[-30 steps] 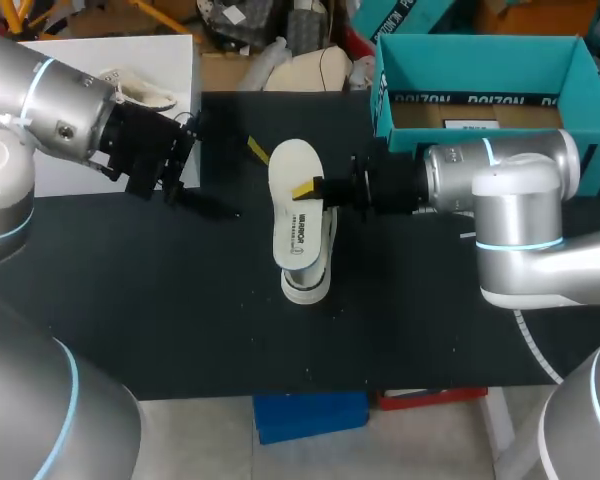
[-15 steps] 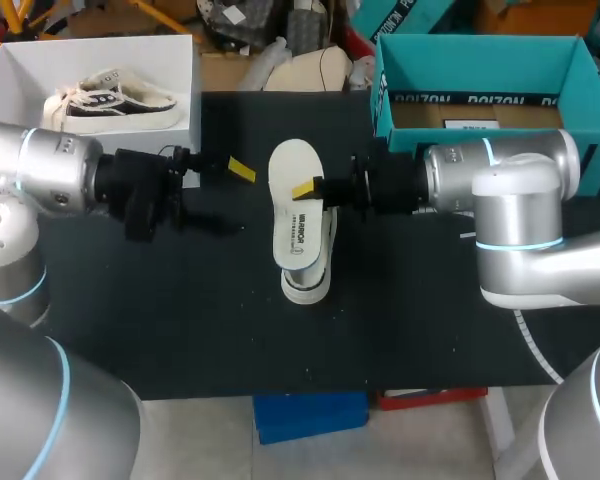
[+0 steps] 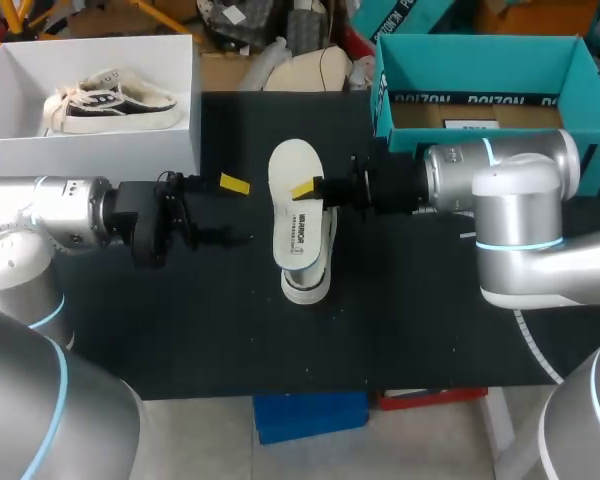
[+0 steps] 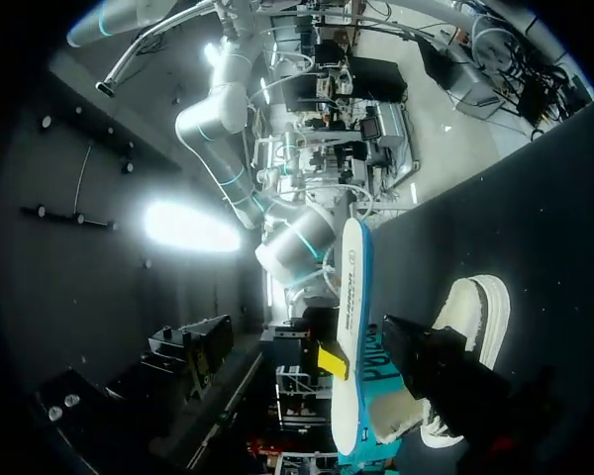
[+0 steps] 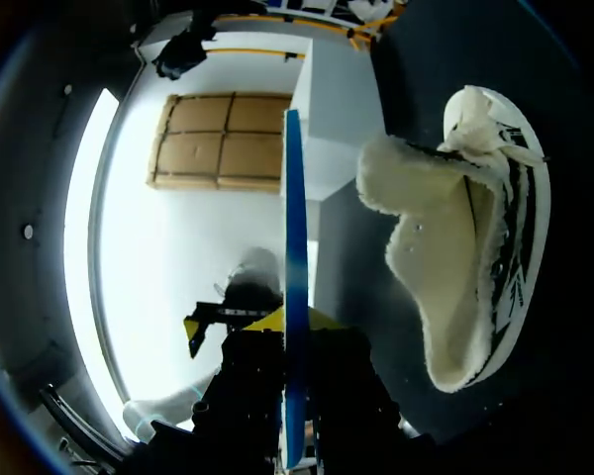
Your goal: Take the shoe out of the shoebox, open the shoe tongue, remove and reinsert the insole, then place the shoe into the shoebox
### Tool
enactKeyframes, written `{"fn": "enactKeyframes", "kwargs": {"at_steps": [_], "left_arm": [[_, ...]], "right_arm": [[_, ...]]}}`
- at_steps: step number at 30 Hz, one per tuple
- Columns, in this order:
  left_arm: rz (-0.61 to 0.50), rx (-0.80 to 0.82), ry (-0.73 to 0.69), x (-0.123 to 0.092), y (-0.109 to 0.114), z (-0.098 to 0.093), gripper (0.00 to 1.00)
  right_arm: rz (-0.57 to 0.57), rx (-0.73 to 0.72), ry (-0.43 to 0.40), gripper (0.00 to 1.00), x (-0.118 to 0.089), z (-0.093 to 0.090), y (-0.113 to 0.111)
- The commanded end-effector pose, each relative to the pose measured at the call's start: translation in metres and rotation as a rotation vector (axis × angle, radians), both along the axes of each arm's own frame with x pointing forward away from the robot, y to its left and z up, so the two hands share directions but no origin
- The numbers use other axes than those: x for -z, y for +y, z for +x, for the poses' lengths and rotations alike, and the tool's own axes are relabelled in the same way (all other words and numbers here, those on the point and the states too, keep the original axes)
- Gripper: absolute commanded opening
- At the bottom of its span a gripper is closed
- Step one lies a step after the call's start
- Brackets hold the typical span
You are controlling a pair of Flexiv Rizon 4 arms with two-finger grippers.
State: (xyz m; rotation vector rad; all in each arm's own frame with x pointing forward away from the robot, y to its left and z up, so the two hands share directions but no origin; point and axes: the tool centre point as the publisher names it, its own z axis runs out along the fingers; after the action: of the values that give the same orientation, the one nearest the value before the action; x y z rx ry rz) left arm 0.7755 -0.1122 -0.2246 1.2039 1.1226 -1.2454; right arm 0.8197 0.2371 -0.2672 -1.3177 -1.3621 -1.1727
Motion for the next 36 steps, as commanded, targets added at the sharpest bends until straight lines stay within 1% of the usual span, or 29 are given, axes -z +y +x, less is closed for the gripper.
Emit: {"fn": "enactKeyframes", "kwargs": {"at_steps": [1, 2, 5, 8, 12, 13, 14, 15, 16, 18, 19, 21, 26, 28, 32, 36], "left_arm": [[-0.026, -0.025, -0.037, 0.004, -0.007, 0.001, 1.0], [-0.005, -0.035, -0.073, 0.007, -0.008, 0.001, 1.0], [-0.009, -0.072, -0.148, 0.012, -0.011, 0.004, 1.0], [-0.018, -0.102, -0.18, 0.017, -0.015, 0.007, 1.0], [-0.04, -0.129, -0.176, 0.023, -0.023, 0.014, 1.0], [-0.044, -0.129, -0.169, 0.025, -0.025, 0.015, 0.98], [-0.037, -0.131, -0.171, 0.027, -0.028, 0.016, 0.93], [-0.033, -0.13, -0.173, 0.029, -0.032, 0.017, 0.92], [-0.035, -0.126, -0.17, 0.032, -0.035, 0.019, 0.87], [-0.027, -0.126, -0.166, 0.035, -0.04, 0.022, 0.74], [-0.03, -0.119, -0.161, 0.036, -0.045, 0.024, 0.51], [-0.022, -0.112, -0.168, 0.036, -0.052, 0.026, 0.42], [-0.029, -0.105, -0.167, 0.037, -0.064, 0.032, 0.4], [-0.032, -0.099, -0.167, 0.037, -0.068, 0.033, 0.33], [-0.038, -0.092, -0.169, 0.036, -0.071, 0.033, 0.26], [-0.041, -0.098, -0.166, 0.038, -0.072, 0.035, 0.26]], "right_arm": [[-0.003, 0.002, 0.0, 0.0, 0.0, 0.0, 0.001], [-0.003, 0.002, 0.0, 0.0, 0.0, 0.0, 0.001], [-0.003, 0.002, 0.0, 0.0, 0.0, 0.0, 0.001], [-0.003, 0.002, 0.0, 0.0, 0.0, 0.0, 0.001], [-0.003, 0.002, 0.0, 0.0, 0.0, 0.0, 0.001], [-0.003, 0.002, 0.0, 0.0, 0.0, 0.0, 0.001], [-0.003, 0.002, 0.0, 0.0, 0.0, 0.0, 0.001], [-0.003, 0.002, 0.0, 0.0, 0.0, 0.0, 0.001], [-0.003, 0.002, 0.0, 0.0, 0.0, 0.0, 0.001], [-0.003, 0.002, 0.0, 0.0, 0.0, 0.0, 0.001], [-0.003, 0.002, 0.0, 0.0, 0.0, 0.0, 0.001], [-0.003, 0.002, 0.0, 0.0, 0.0, 0.0, 0.001], [-0.003, 0.002, 0.0, 0.0, 0.0, 0.0, 0.001], [-0.003, 0.002, 0.0, 0.0, 0.0, 0.0, 0.001], [-0.003, 0.002, 0.0, 0.0, 0.0, 0.0, 0.001], [-0.003, 0.002, 0.0, 0.0, 0.0, 0.0, 0.001]]}}
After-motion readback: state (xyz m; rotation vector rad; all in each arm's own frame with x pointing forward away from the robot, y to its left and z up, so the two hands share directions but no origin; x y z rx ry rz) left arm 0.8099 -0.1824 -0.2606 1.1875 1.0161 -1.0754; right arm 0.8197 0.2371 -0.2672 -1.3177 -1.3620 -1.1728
